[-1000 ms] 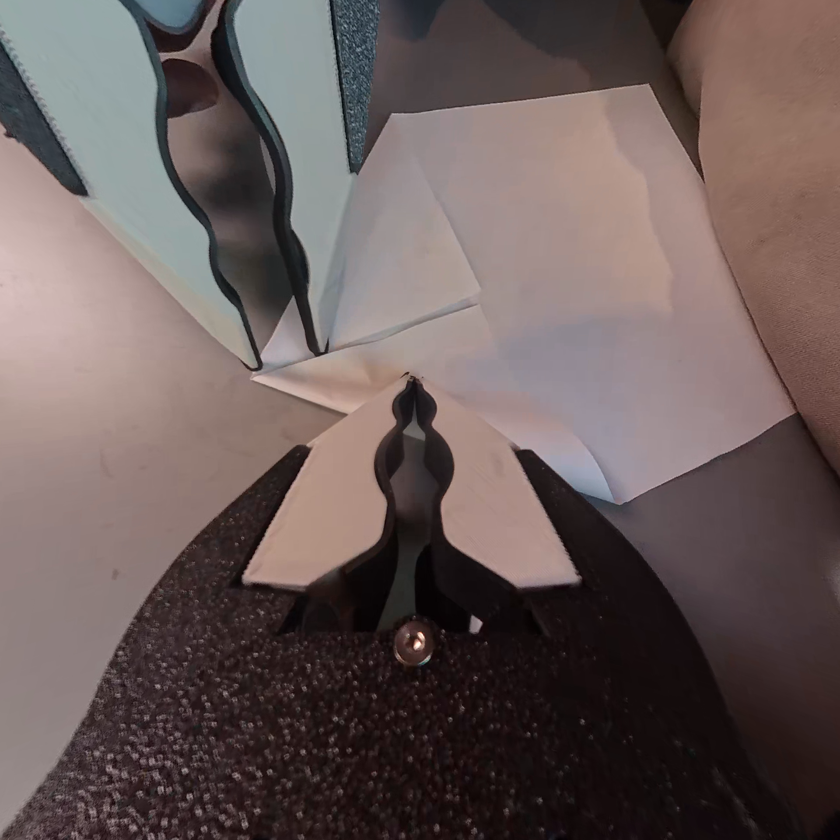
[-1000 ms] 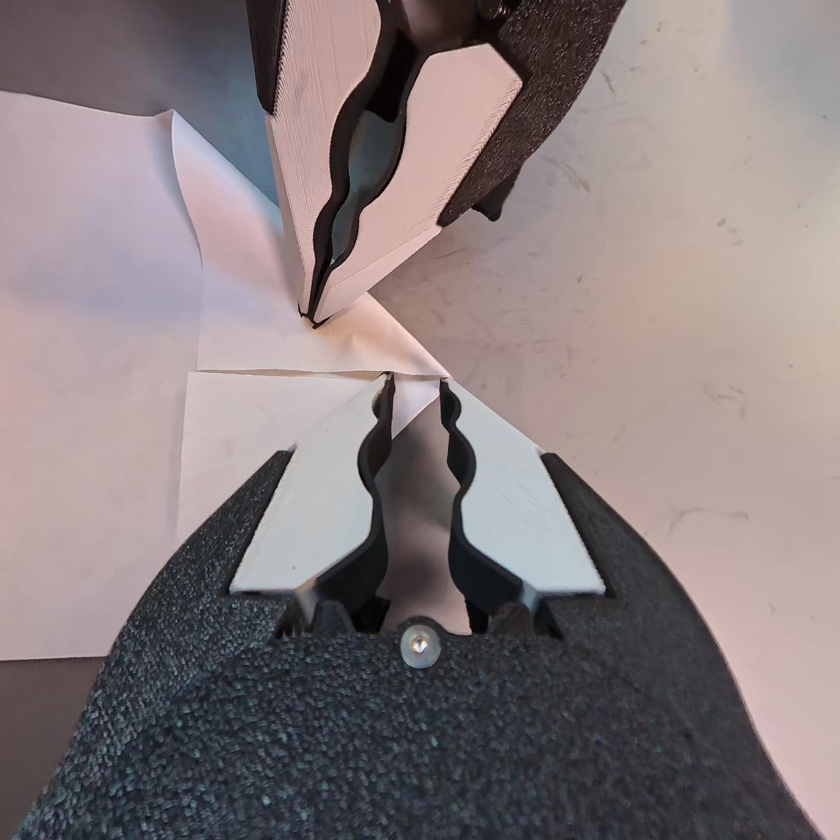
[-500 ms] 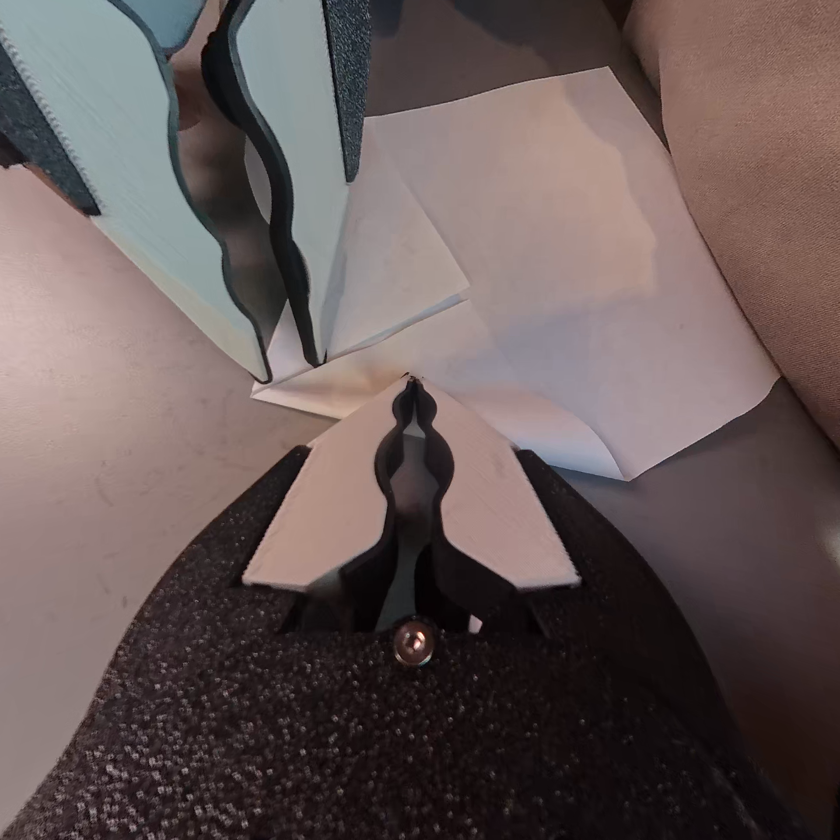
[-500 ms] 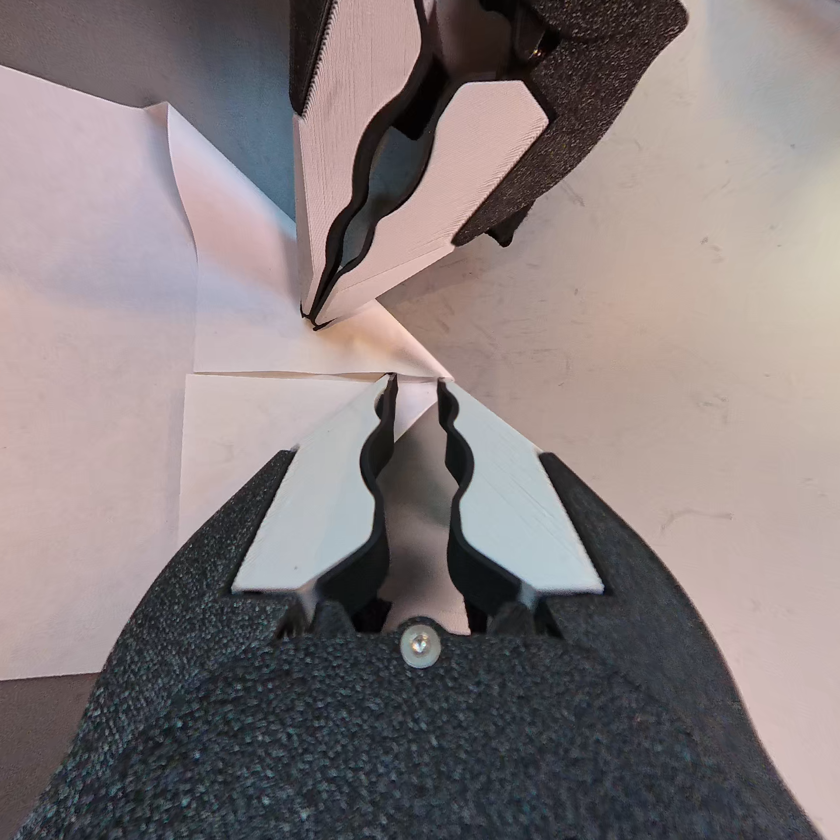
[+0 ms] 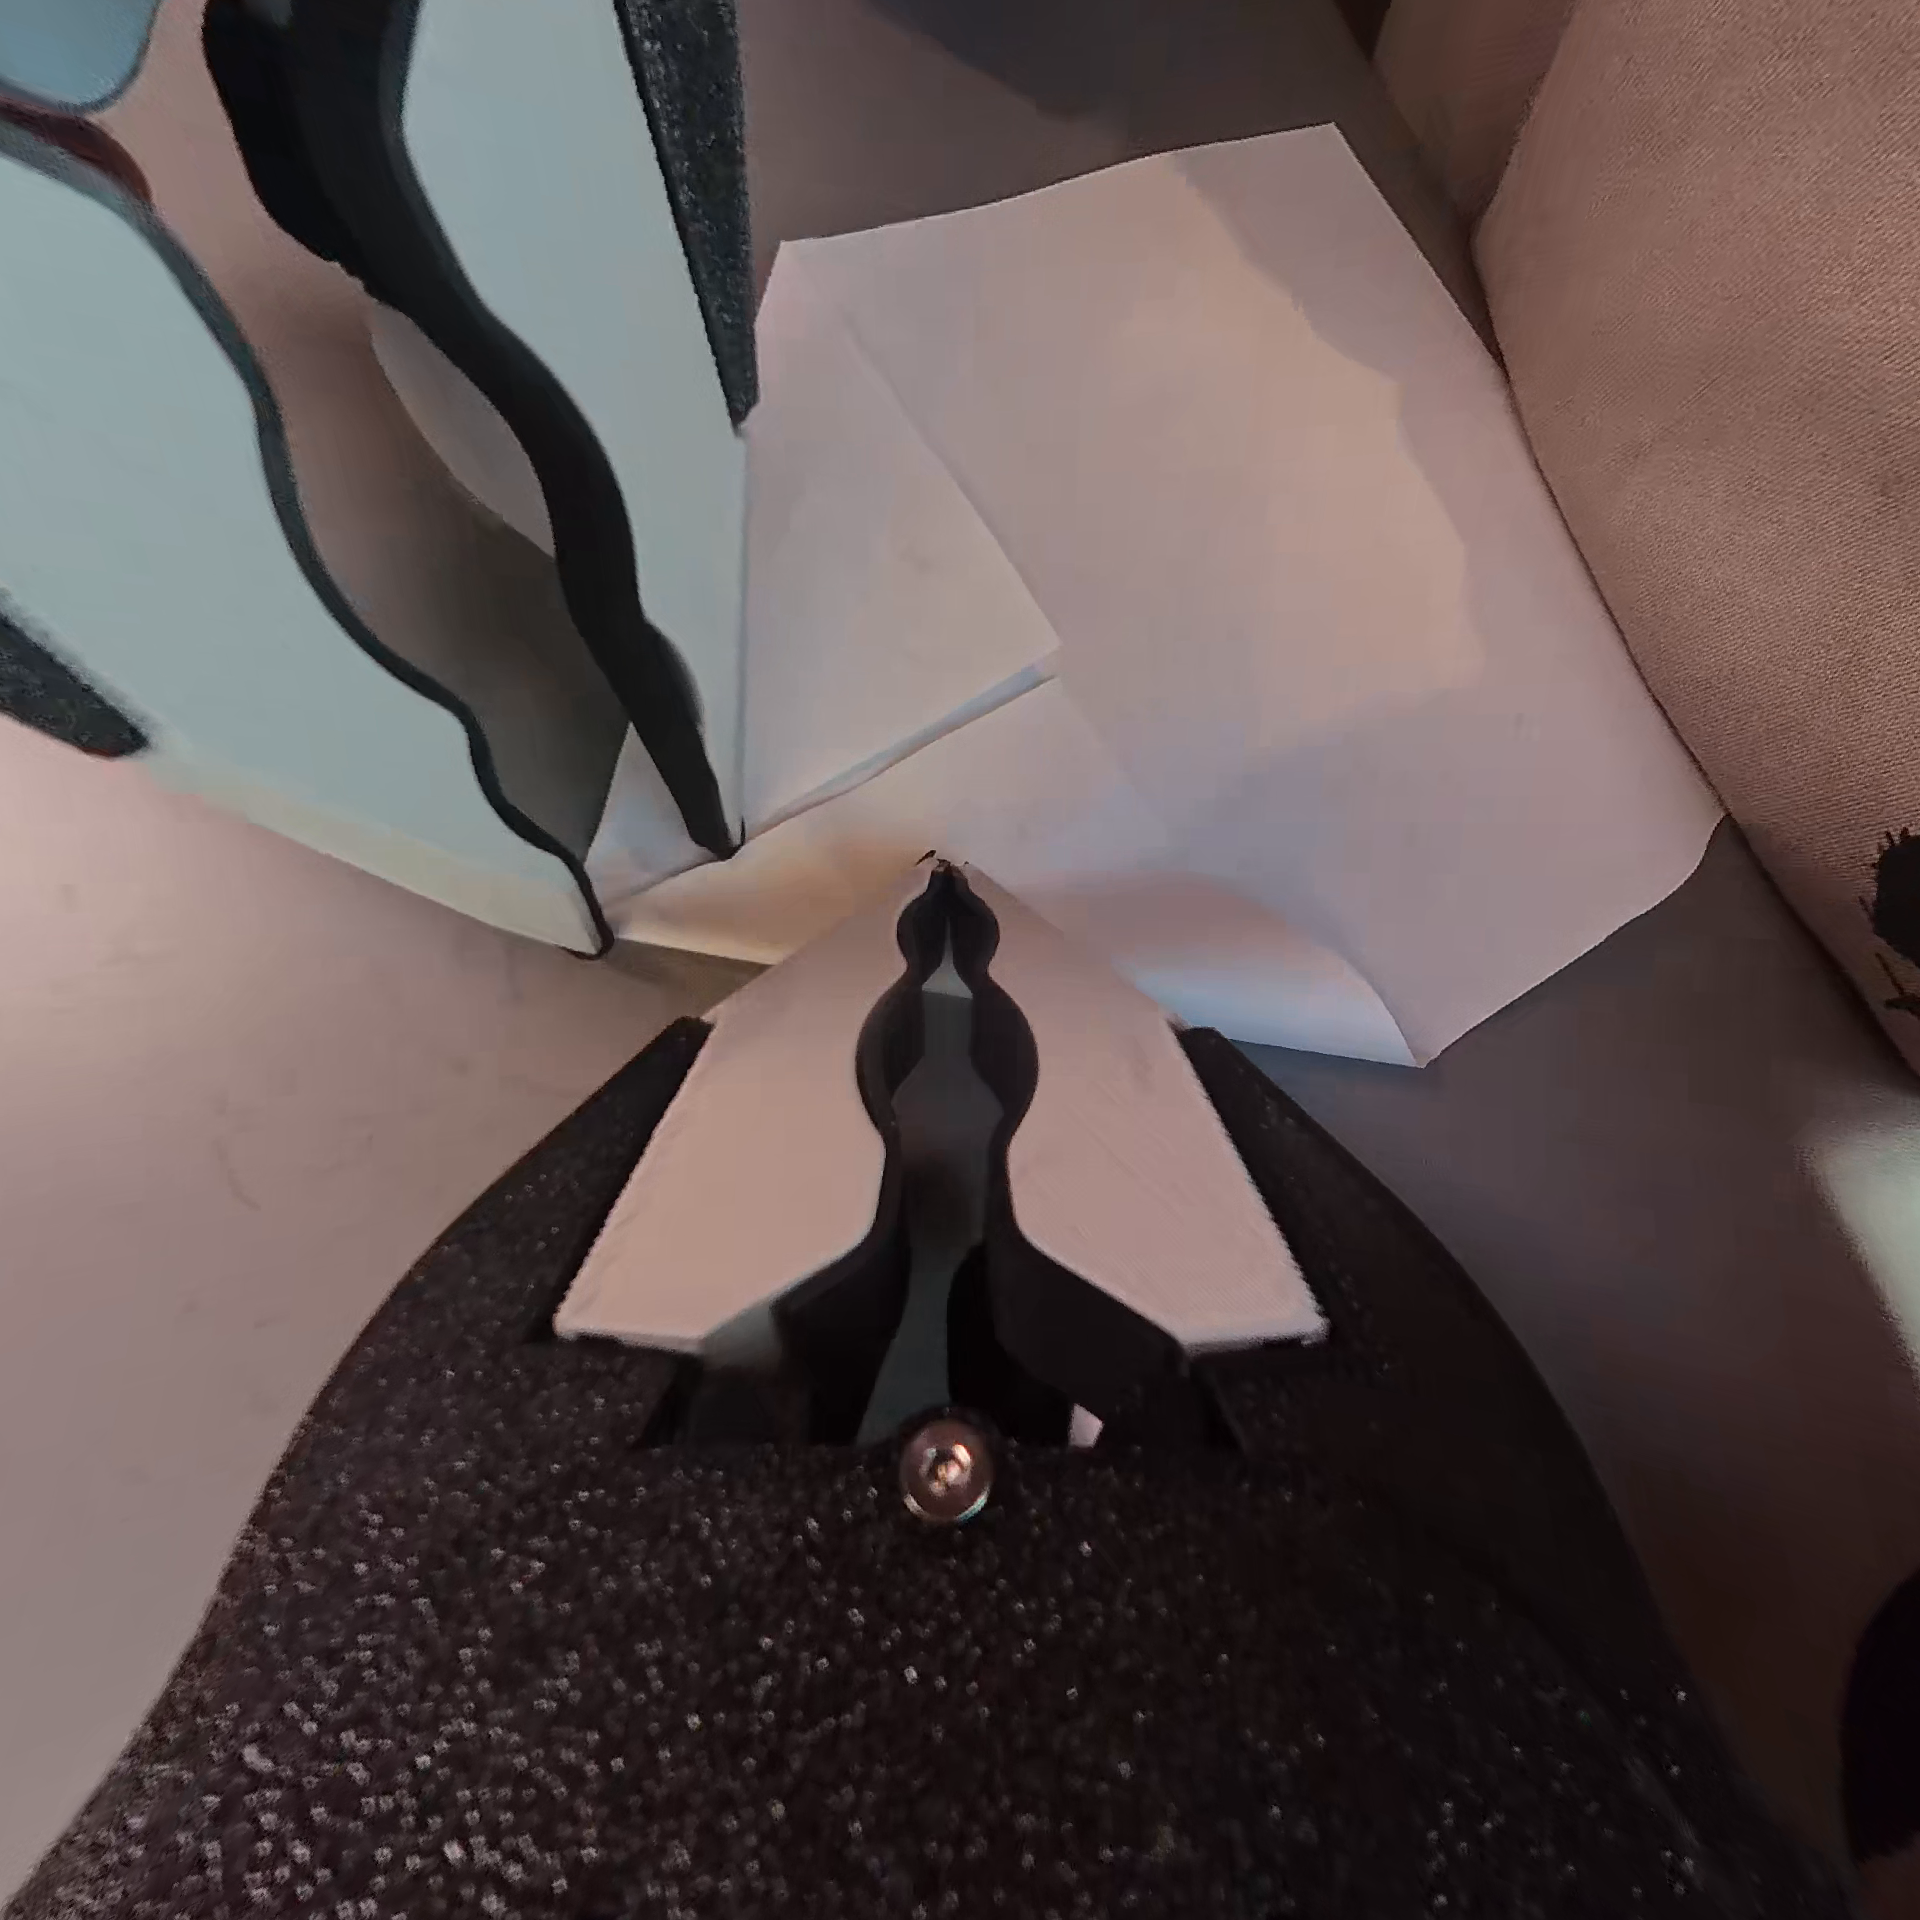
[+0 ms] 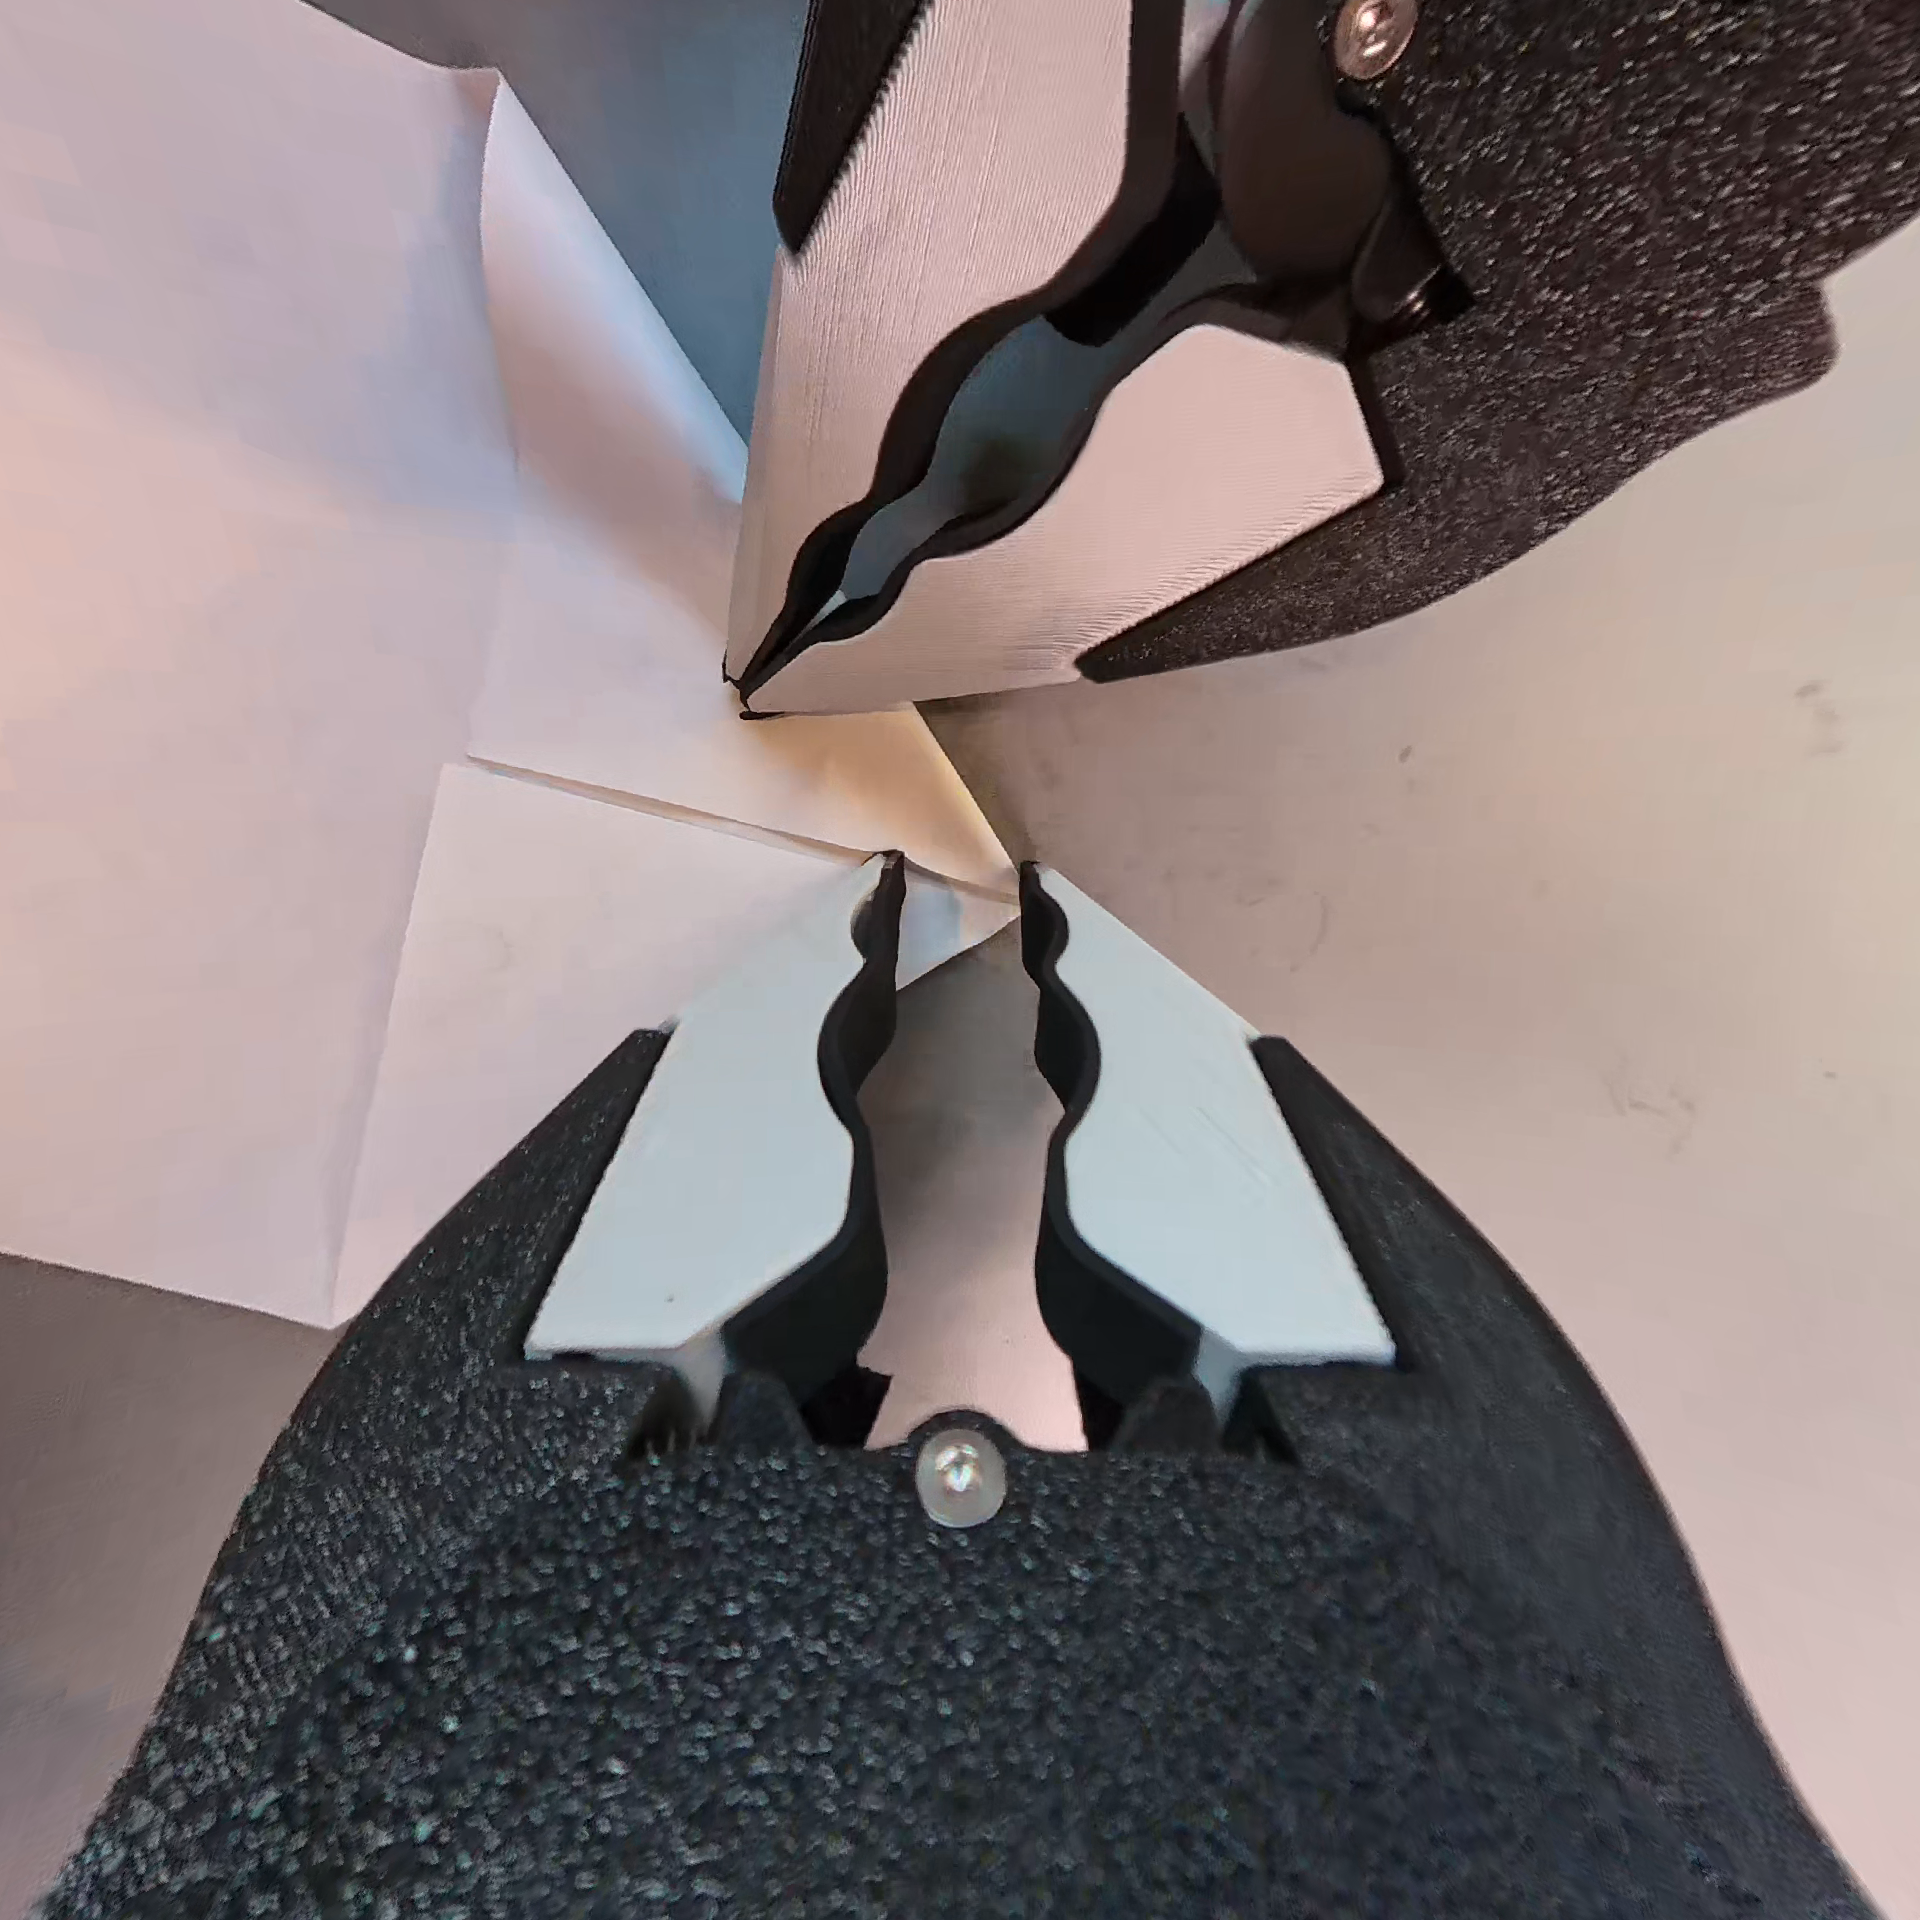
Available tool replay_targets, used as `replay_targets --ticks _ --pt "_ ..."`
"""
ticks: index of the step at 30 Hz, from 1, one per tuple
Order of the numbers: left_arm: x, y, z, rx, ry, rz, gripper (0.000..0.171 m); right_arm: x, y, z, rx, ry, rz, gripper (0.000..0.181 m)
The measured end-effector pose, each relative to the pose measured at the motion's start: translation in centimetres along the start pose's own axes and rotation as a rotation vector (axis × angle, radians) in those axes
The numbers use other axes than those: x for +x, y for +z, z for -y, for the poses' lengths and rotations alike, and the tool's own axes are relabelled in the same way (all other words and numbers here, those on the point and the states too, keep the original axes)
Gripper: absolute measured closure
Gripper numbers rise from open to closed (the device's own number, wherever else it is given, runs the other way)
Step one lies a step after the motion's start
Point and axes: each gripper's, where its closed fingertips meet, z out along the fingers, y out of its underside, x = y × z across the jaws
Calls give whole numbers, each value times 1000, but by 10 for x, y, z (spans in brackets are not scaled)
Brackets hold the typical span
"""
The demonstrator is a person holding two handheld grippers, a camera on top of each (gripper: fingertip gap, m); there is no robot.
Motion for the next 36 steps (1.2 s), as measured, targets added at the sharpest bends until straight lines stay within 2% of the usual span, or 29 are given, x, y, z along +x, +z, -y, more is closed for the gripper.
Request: replay_targets --ticks 6,14,19,29,33,36 --pt "-1 -1 -1 11 -3 23 171 0 1 0 -14 22 74 160" --pt "-1 -1 -1 26 0 49 171 1 0 0 40 25 -18 160" --pt "-2 -1 -1 21 0 44 171 0 0 0 23 -11 -29 162" --pt "-2 -2 0 39 -2 49 171 -2 1 -2 -7 101 65 164" --pt "-2 -6 4 91 -76 53 171 -2 0 -2 -2 147 95 164" --pt "-2 -24 20 230 -164 50 168 -2 0 -2 4 166 106 163"
